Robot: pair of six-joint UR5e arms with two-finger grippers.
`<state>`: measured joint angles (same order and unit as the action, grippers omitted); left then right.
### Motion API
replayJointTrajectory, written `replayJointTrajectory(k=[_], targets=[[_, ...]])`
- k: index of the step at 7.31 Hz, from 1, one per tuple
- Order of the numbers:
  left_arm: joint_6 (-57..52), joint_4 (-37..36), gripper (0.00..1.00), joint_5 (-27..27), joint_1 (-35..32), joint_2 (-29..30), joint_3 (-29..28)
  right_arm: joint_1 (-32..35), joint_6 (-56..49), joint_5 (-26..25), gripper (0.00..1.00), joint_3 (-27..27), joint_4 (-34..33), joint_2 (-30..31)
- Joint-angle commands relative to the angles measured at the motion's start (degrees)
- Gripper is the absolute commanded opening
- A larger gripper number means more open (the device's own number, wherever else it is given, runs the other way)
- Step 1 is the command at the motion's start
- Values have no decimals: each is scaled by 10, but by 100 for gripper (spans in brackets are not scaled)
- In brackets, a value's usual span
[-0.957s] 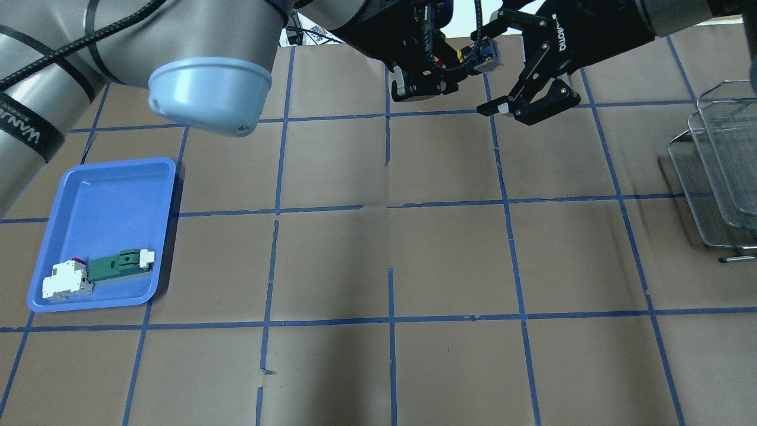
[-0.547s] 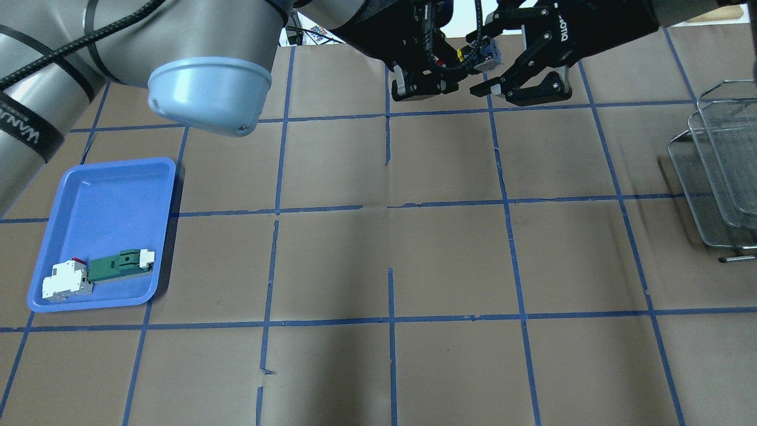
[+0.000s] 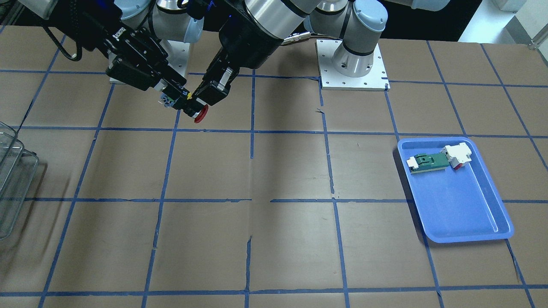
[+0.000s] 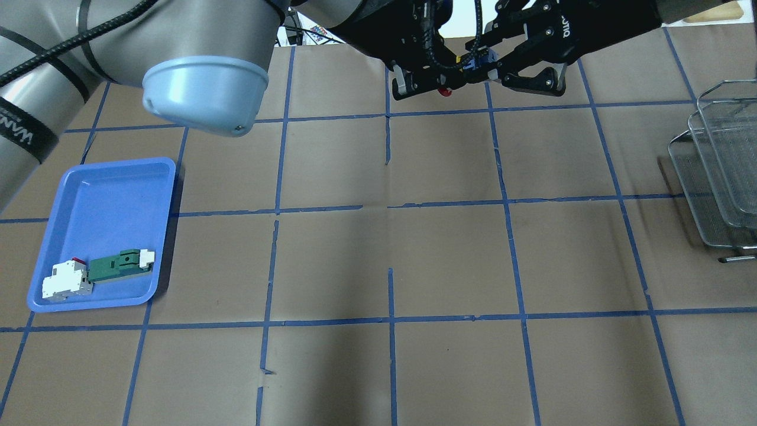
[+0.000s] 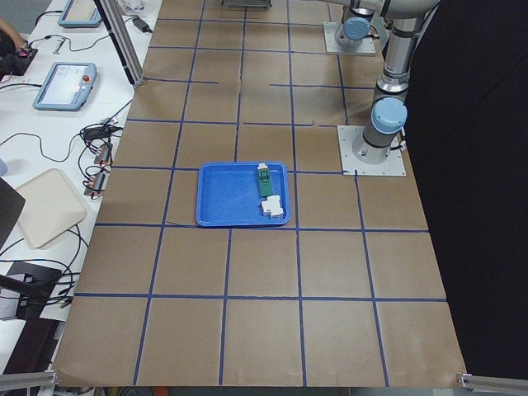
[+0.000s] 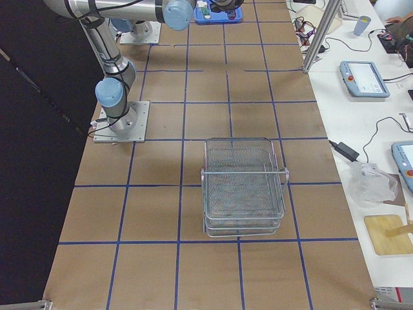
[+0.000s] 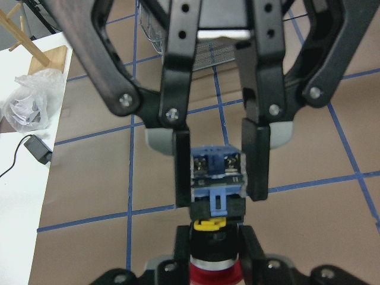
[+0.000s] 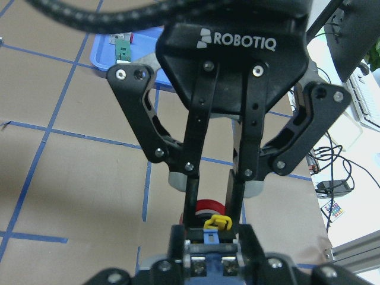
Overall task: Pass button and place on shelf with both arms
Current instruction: 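Open the left gripper and withdraw it while the right gripper carries the button away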
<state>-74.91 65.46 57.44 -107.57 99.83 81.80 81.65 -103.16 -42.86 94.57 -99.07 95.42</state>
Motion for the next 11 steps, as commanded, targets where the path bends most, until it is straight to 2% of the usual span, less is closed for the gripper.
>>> replayJointTrajectory(k=[1,3,4,5,6,7,8,9,10,11], targets=[[25,39,100,2,1,-9,-2,0,1,-2,14,0,0,0],[60,118,100,14,13,-39,-11,-1,0,-13,7,-1,-2,-2],[72,189,100,52,31,-60,-14,-9,-6,-49,3,-2,-4,-2],[112,236,100,81,66,-72,-10,-22,-14,-57,0,-3,-21,-3],[133,315,100,125,109,-77,-3,-59,-16,-70,0,-5,-22,-6],[137,373,100,173,159,-76,7,-125,-19,-83,0,-5,-15,-10],[212,370,100,206,214,-74,16,-194,-37,-91,0,-10,-11,-32],[268,371,100,214,262,-78,20,-244,-73,-109,0,-14,-17,-61],[279,370,100,213,291,-85,20,-294,-85,-130,0,-25,-23,-81],[357,372,100,215,294,-99,21,-320,-87,-156,0,-43,-47,-103]])
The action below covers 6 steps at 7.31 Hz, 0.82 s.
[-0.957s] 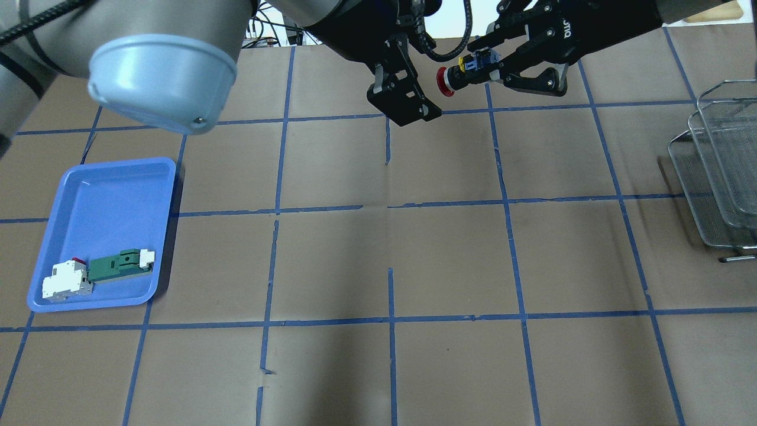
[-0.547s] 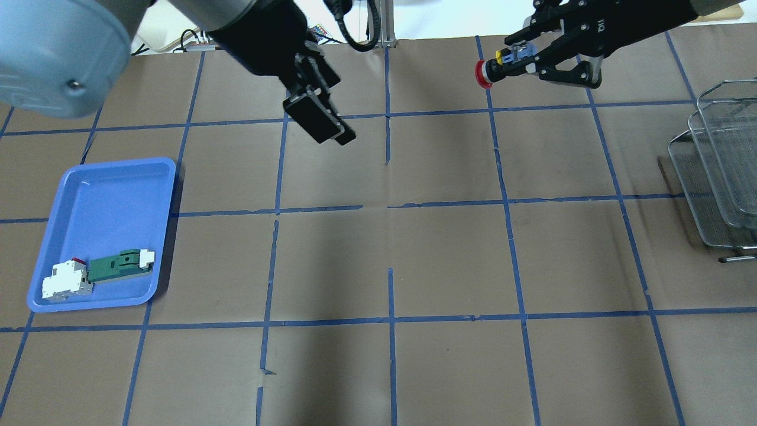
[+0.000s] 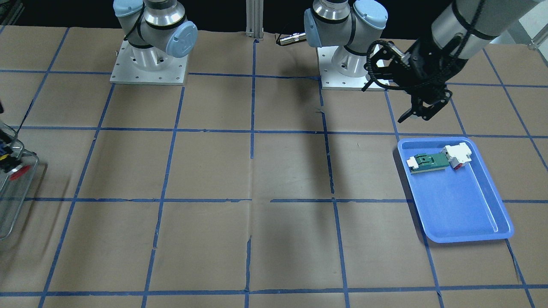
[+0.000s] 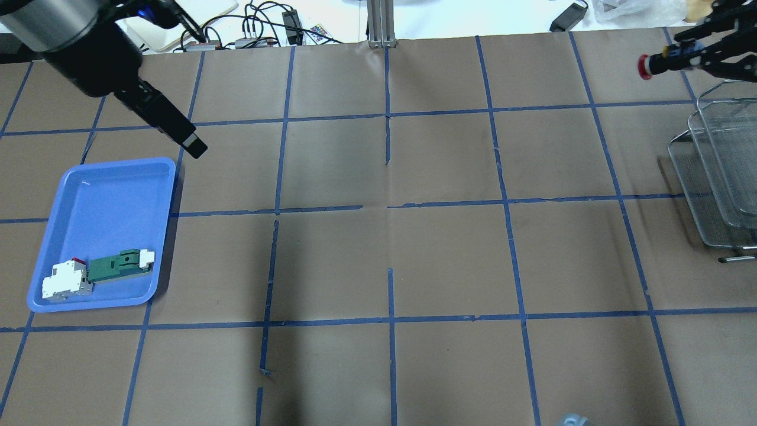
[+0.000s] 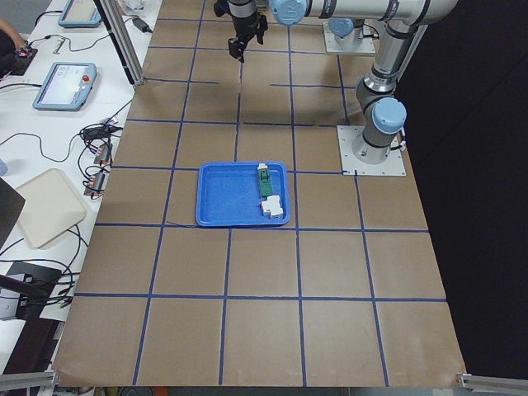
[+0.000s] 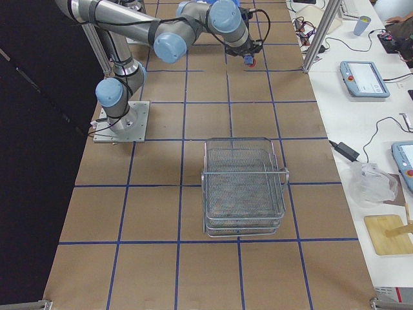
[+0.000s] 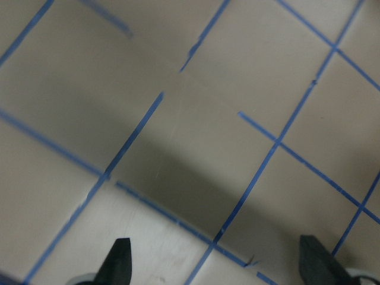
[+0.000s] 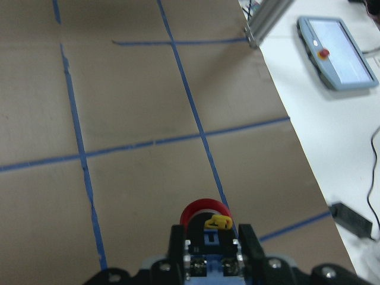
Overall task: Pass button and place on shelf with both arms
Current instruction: 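Lower the button into the wire mesh basket and open the right gripper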
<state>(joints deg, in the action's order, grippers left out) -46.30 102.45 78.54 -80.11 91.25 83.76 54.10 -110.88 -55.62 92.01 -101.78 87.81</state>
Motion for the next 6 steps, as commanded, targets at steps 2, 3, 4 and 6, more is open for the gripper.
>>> replayJointTrajectory(k=[2,3,4,6], targets=[[244,1,100,32,15,-34,7,-95,-45,-60,0,-40,-27,-81],[302,-1,100,60,10,-38,15,-109,-46,-63,0,-39,-32,-95],[310,-43,100,64,-6,-45,32,-110,-44,-66,0,-39,-52,-110],[363,-123,100,113,-56,-56,78,-112,-41,-105,3,-40,-76,-131]])
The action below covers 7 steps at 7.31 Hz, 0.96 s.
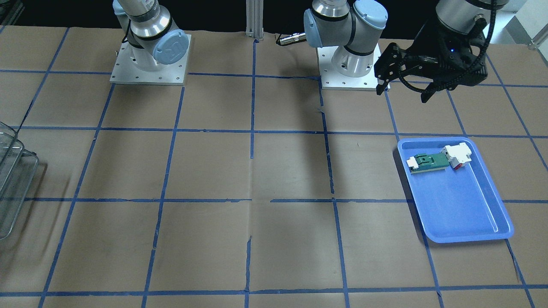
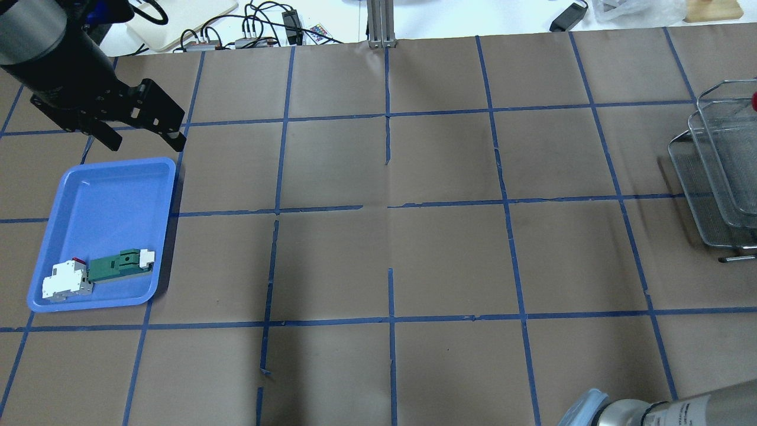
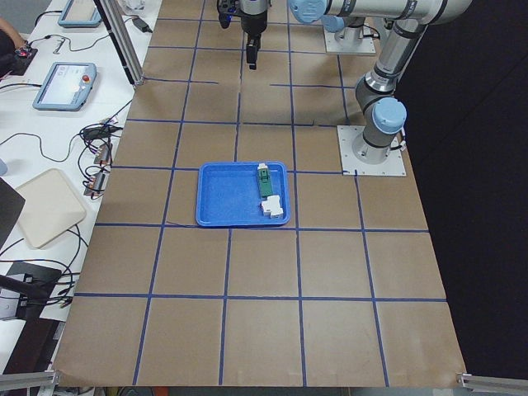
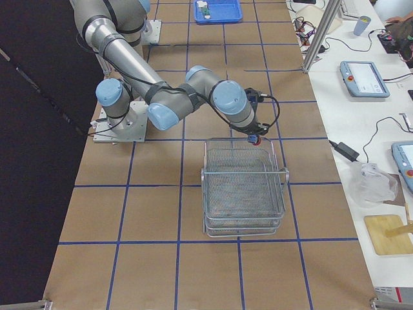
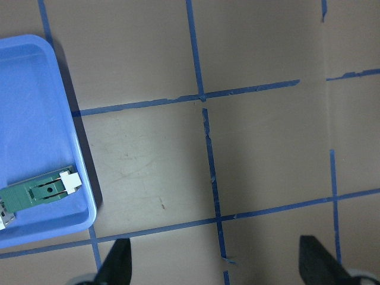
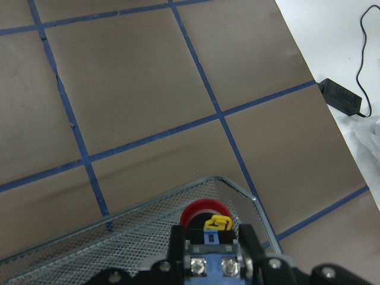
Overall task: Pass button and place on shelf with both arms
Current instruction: 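Lower the button into the wire mesh basket and open the right gripper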
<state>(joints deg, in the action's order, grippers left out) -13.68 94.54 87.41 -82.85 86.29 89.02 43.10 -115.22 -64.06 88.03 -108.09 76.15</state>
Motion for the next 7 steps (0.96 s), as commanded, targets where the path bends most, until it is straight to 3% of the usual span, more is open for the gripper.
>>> replayJointTrajectory(k=[1,3,5,6,7], targets=[[46,-55,100,26,-40,-8,31,-11,3,-23,5,0,-10,-17],[44,-65,100,24,-40,-9,34,-21,7,-26,13,1,-9,-21],[41,-65,100,24,-40,-11,34,-21,20,-38,29,3,-3,-21],[40,-65,100,24,-40,-12,34,-21,31,-41,50,6,-1,-21],[41,-64,100,24,-40,-13,34,-21,41,-41,59,6,4,-21]])
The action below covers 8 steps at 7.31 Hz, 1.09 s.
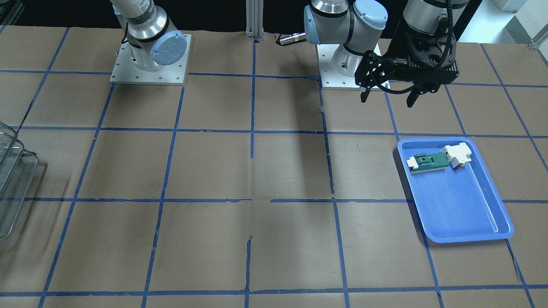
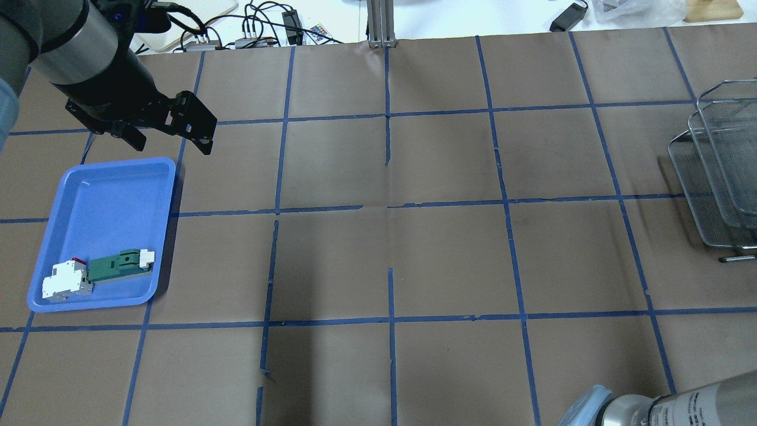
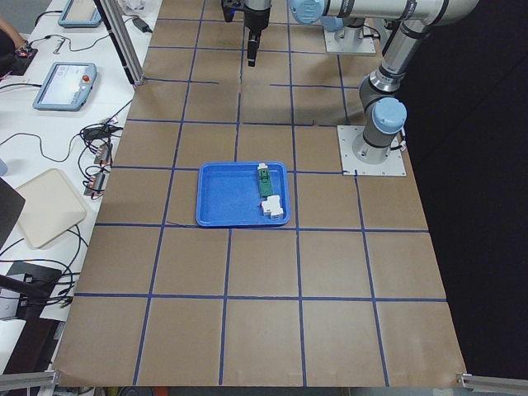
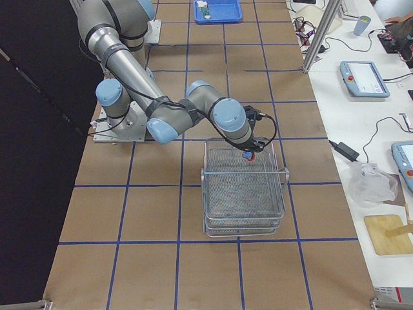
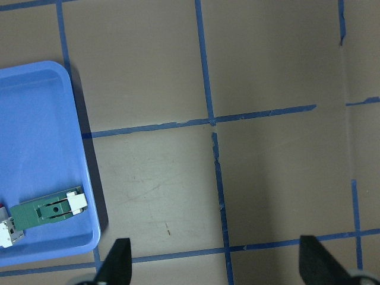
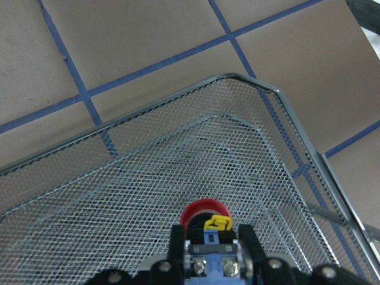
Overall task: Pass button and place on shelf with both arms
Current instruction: 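Lower the button into the wire mesh basket and open the right gripper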
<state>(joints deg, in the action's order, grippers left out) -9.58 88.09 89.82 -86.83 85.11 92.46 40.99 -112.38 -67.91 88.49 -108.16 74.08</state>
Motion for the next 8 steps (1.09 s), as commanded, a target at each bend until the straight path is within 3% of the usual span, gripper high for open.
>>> replayJointTrajectory(k=[1,3,5,7,8], targets=[[1,1,100,-1,0,-1,0,0,13,-4,66,0,29,1],[-1,0,100,0,0,0,0,-6,15,-4,71,1,34,1],[1,0,100,0,0,0,0,-2,104,-1,77,0,56,32],[2,0,100,-1,0,1,-1,77,269,-13,87,18,58,92],[0,0,100,0,0,0,-1,131,370,-53,87,19,57,122]])
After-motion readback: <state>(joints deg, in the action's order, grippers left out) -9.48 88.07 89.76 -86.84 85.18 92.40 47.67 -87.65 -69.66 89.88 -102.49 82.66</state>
